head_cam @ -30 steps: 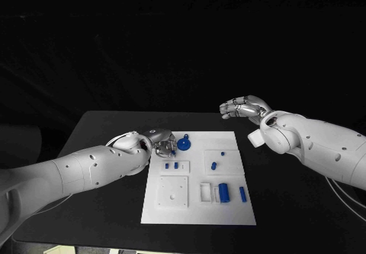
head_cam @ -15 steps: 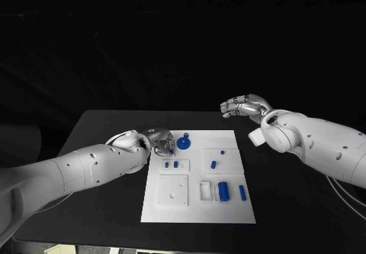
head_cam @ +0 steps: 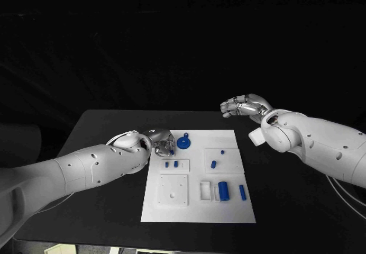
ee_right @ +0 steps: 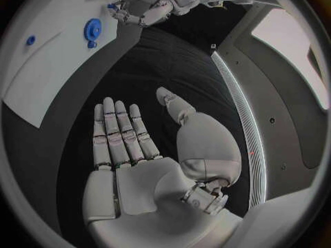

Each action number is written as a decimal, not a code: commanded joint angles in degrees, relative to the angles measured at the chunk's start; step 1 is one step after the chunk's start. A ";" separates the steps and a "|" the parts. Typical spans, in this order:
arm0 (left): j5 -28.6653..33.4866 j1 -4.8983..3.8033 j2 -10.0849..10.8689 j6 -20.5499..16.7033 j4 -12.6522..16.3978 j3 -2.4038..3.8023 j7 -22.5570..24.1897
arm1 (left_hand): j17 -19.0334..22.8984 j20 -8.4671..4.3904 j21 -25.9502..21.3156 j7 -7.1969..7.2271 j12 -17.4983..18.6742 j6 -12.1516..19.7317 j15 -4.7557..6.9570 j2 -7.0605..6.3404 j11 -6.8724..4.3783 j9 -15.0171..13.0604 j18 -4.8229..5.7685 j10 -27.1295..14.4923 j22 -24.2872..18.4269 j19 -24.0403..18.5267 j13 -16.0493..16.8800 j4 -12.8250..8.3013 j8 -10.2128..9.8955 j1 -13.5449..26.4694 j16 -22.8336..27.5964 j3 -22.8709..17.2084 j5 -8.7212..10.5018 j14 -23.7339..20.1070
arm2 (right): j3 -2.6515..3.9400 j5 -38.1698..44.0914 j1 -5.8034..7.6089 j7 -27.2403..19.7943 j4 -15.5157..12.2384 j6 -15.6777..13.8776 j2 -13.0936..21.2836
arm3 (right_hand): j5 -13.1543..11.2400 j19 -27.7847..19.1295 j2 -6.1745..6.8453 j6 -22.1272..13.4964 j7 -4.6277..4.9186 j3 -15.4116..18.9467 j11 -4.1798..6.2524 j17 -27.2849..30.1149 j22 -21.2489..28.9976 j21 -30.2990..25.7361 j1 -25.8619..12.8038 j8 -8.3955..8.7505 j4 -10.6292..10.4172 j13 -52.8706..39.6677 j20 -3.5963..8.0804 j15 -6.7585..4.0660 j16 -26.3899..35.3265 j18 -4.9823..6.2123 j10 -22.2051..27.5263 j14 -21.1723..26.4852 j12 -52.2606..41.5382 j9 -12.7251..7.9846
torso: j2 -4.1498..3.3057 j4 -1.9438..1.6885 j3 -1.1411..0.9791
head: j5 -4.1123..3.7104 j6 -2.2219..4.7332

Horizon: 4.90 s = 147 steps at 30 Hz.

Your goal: Assemble the parts on the task board

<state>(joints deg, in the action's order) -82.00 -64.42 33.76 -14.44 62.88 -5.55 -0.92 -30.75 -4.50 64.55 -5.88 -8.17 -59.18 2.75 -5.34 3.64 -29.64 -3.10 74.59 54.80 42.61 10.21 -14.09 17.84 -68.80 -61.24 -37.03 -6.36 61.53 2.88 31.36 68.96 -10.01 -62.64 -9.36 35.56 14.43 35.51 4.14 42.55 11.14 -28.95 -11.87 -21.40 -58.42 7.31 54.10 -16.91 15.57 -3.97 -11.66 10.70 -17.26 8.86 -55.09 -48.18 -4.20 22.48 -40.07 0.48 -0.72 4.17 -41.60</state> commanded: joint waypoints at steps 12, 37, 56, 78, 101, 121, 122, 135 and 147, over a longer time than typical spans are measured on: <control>-0.56 0.27 -0.22 1.88 0.19 -0.04 -0.60 | -0.13 -3.66 0.29 -0.02 0.30 -0.31 -0.04 0.47 -0.20 -0.04 -1.05 0.20 0.13 0.34 -0.09 0.21 0.18 0.28 -0.24 0.09 -0.03 0.23 | 0.01 0.43 -0.02 -0.69 -0.08 0.82 -0.07 | 0.34 -0.10 -0.12 -0.20 1.37 0.26 -0.25 0.08 -0.11 -0.38 -0.26 -0.29 -0.03 0.09 -0.41 0.25 0.36 1.06 0.07 0.22 0.39 -0.09 | -0.02 0.04 0.04 | -0.06 0.07; -2.89 0.27 -0.84 2.55 0.32 -0.79 -0.92 | -0.19 -3.68 0.36 -0.02 0.37 -0.32 -0.04 0.54 -0.21 0.02 -1.03 0.23 0.18 0.24 -0.12 0.10 0.16 0.24 -0.29 0.07 0.03 0.16 | 0.01 0.43 -0.02 -0.63 -0.13 0.91 -0.02 | 0.33 -0.09 -0.12 -0.21 1.37 0.27 -0.25 0.12 -0.17 -0.46 -0.15 -0.30 0.01 0.09 -0.44 0.26 0.39 1.08 0.08 0.21 0.39 -0.12 | 0.00 0.01 0.05 | -0.11 -0.09; -7.14 0.27 -1.04 0.80 0.85 -1.51 -1.33 | -0.26 -3.70 0.42 0.05 0.37 -0.51 -0.02 0.35 -0.25 0.07 -1.00 0.44 0.23 0.12 -0.11 -0.07 0.22 0.10 -0.33 -0.01 -0.13 0.04 | 0.01 0.43 -0.02 -0.64 -0.06 0.97 0.01 | 0.31 -0.09 -0.12 -0.22 1.38 0.31 -0.26 0.14 -0.21 -0.52 -0.16 -0.31 -0.02 0.09 -0.46 0.26 0.41 1.09 0.08 0.21 0.39 -0.14 | 0.00 0.00 0.07 | -0.21 -0.08; -4.98 0.27 -0.71 -2.22 0.45 -1.56 -1.40 | -0.23 -2.60 0.04 -2.35 2.59 5.56 -1.38 -3.93 1.22 1.71 -1.05 -2.85 0.06 -1.00 -1.13 0.32 -2.85 0.08 0.34 0.26 1.38 -1.49 | 0.00 0.55 -0.11 -0.52 0.04 1.03 0.10 | 0.29 -0.19 -0.03 -0.30 1.41 0.43 -0.30 0.22 -0.27 -0.67 -0.20 -0.28 -0.04 0.11 -0.51 0.34 0.51 1.08 0.19 0.31 0.44 -0.19 | 0.01 -0.01 0.07 | -0.26 -0.11; -1.46 0.25 1.16 -5.21 -0.42 -1.32 -1.32 | -0.30 -2.12 0.06 -3.03 2.91 9.15 -1.68 -6.25 1.56 1.85 -1.77 -3.73 -0.17 -0.93 -1.25 3.33 -3.01 -0.80 0.39 0.77 3.47 -1.42 | -0.01 17.57 -0.52 1.42 -0.11 0.04 0.72 | -0.79 1.16 0.22 1.86 0.99 -0.92 0.70 0.07 -1.30 -0.23 3.42 -1.51 1.00 -0.30 -0.35 -0.07 -0.23 1.64 -2.30 -1.23 -0.63 0.07 | 0.04 0.04 0.03 | -0.59 0.22; 59.86 -4.49 7.34 -6.68 4.79 0.41 17.13 | 0.60 -2.28 -1.09 -2.74 0.89 7.63 -1.33 -3.36 0.97 1.07 -1.04 -1.94 -0.87 -2.39 -0.43 4.94 -0.32 3.27 2.34 3.47 3.43 -2.98 | -1.64 57.55 -2.92 7.61 -1.14 -3.36 0.55 | -4.84 30.62 4.44 8.85 -1.90 -4.99 6.18 -13.21 -6.62 14.26 11.88 -3.96 1.25 -2.24 6.60 -11.14 -16.98 6.14 -12.45 -27.49 -4.78 1.13 | 0.04 -0.10 0.06 | -4.02 1.60; 61.03 -4.73 7.76 -5.58 5.44 0.41 18.20 | 1.00 -2.13 -1.60 -2.75 1.02 7.74 -1.60 -3.13 1.18 1.03 -0.84 -2.45 -1.14 -2.86 -0.52 4.83 -0.15 3.79 3.17 3.90 3.46 -3.54 | -1.74 58.64 -3.26 7.89 -1.25 -3.52 0.48 | -4.75 31.53 4.58 8.96 -1.98 -4.96 6.25 -14.23 -7.08 14.95 11.80 -3.85 1.21 -2.28 7.43 -11.43 -18.10 6.14 -12.44 -27.52 -4.60 1.11 | 0.02 -0.12 0.07 | -4.14 1.63; 69.28 -6.19 10.36 -1.62 11.03 0.43 22.79 | 8.32 3.23 -9.91 -3.55 3.64 10.41 -7.28 -0.75 3.56 1.59 0.01 -6.82 -5.60 -9.01 -2.18 0.49 1.00 6.84 20.81 6.91 3.33 -8.56 | -3.01 65.46 -5.47 11.07 -1.62 -4.58 -0.69 | -5.14 42.35 5.48 9.15 -2.03 -5.31 6.41 -28.21 -17.96 29.71 11.44 -2.33 1.11 -2.43 13.96 -11.78 -42.37 6.14 -12.08 -29.32 -2.12 0.63 | -0.03 -0.04 0.12 | -4.33 1.43; 71.08 -6.19 10.14 -1.08 11.54 0.44 23.02 | 9.03 4.10 -10.73 -3.61 3.81 10.67 -8.14 0.07 3.65 1.86 -0.29 -6.64 -5.98 -9.50 -2.45 -0.17 1.44 7.18 24.58 6.86 3.28 -8.57 | -3.59 66.93 -6.61 11.89 -1.14 -5.12 -1.70 | -5.62 42.43 5.55 9.20 -1.92 -6.31 6.32 -28.06 -17.86 30.49 11.34 -2.28 1.05 -2.41 14.21 -11.69 -43.75 6.14 -12.10 -28.85 -1.77 0.67 | -0.01 0.00 0.10 | -4.15 1.15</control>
<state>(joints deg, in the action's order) -12.88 -70.52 44.04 -16.68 74.24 -5.16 20.50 -21.75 -0.81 54.08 -9.30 -4.60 -48.91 -5.25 -5.66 7.36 -27.84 -2.67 68.05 48.88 32.98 7.84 -14.04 19.10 -61.73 -36.86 -30.20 -3.05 52.91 -0.69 96.33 62.45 1.19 -63.78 -14.11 33.98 8.90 75.36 9.44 51.75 9.10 -35.07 -5.64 -49.54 -74.95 37.69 65.69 -19.39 16.57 -6.43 0.12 -1.05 -60.79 13.22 -67.26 -77.36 -6.14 23.18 -40.09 0.47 -0.59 -0.08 -40.38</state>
